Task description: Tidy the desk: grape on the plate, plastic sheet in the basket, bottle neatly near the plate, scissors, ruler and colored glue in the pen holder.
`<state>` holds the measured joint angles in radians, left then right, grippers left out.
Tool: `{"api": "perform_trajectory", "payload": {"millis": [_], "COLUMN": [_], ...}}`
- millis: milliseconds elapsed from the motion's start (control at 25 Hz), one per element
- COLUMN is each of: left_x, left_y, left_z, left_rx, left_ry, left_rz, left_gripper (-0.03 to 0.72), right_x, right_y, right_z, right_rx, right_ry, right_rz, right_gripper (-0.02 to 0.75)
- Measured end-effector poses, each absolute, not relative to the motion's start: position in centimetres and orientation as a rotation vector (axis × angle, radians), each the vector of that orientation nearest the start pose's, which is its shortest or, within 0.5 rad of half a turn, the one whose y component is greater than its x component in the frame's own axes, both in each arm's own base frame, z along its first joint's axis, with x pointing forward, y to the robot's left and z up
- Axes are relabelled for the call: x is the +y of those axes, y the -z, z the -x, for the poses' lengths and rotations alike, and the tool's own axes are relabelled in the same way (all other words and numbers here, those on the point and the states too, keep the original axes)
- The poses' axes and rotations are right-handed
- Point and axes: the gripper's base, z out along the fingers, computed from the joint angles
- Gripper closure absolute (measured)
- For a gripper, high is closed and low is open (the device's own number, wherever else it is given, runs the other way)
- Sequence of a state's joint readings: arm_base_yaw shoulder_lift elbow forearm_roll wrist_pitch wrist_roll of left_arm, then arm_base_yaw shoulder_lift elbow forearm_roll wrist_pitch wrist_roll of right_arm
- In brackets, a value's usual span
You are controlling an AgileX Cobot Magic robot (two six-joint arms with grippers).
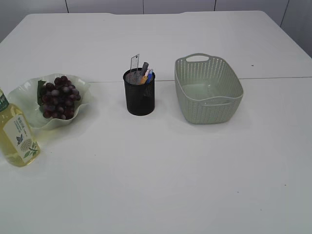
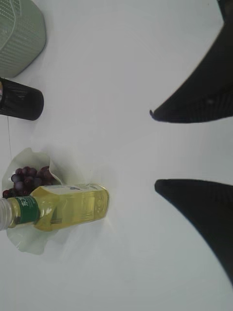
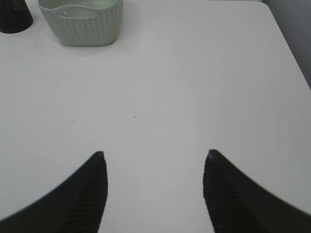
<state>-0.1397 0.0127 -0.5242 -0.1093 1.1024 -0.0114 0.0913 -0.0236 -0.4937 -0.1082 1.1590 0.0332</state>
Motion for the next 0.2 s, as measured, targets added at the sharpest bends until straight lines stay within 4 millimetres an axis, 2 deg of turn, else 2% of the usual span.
{"api": "perform_trajectory", "payload": {"millis": [200], "left_x": [-0.78], "left_y": [-28.11], "left_z": [0.88], "left_rx": [2.073], "left_ry": [0.216], "left_rz": [-0.128], "left_gripper": [0.412], "right_x": [-1.01], "right_y": [-26.8], "right_z": [1.15], "right_rx": [2.12], "right_ry": [0.057], "right_rz": [0.049], "right_gripper": [0.281]}}
